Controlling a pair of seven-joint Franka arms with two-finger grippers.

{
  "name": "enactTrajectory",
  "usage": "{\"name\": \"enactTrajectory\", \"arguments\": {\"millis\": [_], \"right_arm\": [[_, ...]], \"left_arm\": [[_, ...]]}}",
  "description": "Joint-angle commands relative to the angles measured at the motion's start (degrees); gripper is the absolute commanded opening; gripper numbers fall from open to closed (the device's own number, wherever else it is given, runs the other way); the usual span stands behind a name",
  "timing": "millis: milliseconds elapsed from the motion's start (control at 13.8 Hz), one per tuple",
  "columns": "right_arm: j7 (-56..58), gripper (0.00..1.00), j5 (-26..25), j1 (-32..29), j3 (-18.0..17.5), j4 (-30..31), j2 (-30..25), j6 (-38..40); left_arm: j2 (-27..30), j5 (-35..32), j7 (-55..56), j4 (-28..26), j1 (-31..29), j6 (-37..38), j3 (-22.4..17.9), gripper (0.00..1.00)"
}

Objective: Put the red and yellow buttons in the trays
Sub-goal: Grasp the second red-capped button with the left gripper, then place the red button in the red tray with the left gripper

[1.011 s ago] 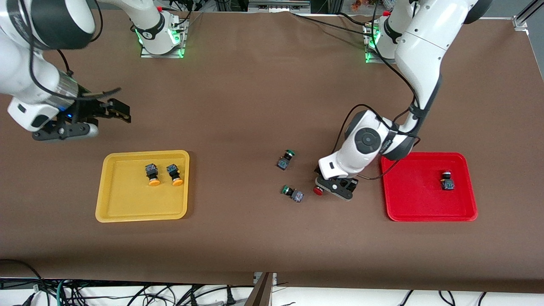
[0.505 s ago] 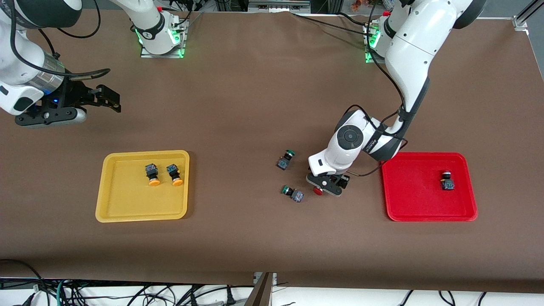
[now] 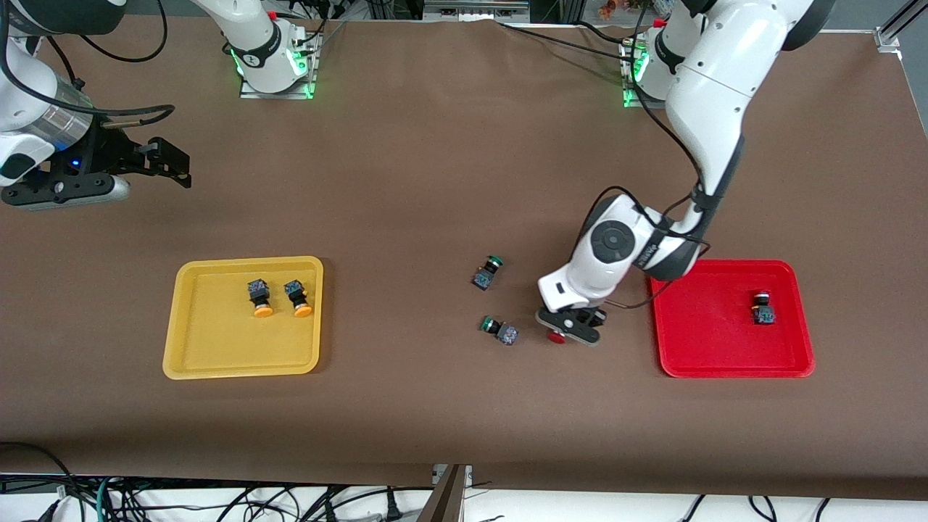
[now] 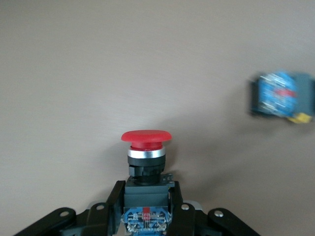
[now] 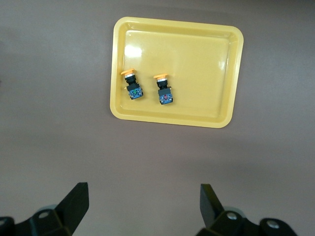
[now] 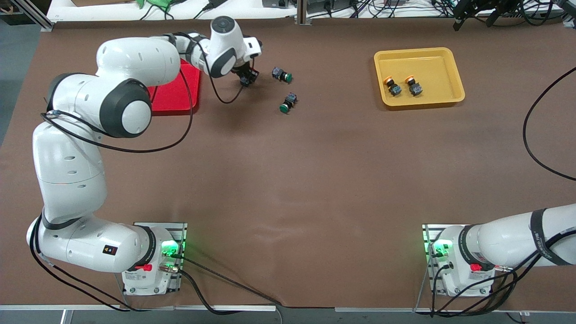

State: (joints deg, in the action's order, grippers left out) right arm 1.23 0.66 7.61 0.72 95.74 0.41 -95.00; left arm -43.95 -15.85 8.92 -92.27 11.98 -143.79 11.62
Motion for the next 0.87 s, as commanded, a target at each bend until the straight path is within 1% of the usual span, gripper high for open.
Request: {"name": "enactTrajectory", "arguments": {"millis": [0, 144, 289, 578, 650, 794], "right_arm": [[0.8, 1.00, -0.9, -1.2, -1.2, -1.9, -0.3, 1.0], [1.0, 1.00, -1.3, -1.2, -1.1, -2.6, -0.2, 1.2], [1.2, 1.00, -0.4, -1.6, -0.4, -3.2, 0.6, 2.0], [1.1, 1.00, -1.0, -1.5, -0.3, -5.9, 1.0, 1.6], [0.8, 1.00, -0.7, -1.6, -0.3, -6.3, 1.2, 1.6], [0.3, 1.00, -0.4, -1.7, -0.3, -6.3, 1.8, 2.0]], "left_arm": [[5.5, -0.5, -1.3, -1.6, -4.3, 5.9, 0.4, 0.02], [10.1, -0.3, -1.2, -4.9, -6.3, 9.4, 0.3, 0.05], [14.7, -0.2, -1.9, -10.2, -10.7, 10.5, 0.3, 0.04], [16.7, -0.2, -2.1, -15.9, -17.5, 9.2, 0.3, 0.06], [16.8, -0.2, -2.1, -17.6, -18.9, 7.9, 0.2, 0.05], [17.1, -0.1, -2.1, -22.5, -21.9, 0.9, 0.2, 0.06]]}}
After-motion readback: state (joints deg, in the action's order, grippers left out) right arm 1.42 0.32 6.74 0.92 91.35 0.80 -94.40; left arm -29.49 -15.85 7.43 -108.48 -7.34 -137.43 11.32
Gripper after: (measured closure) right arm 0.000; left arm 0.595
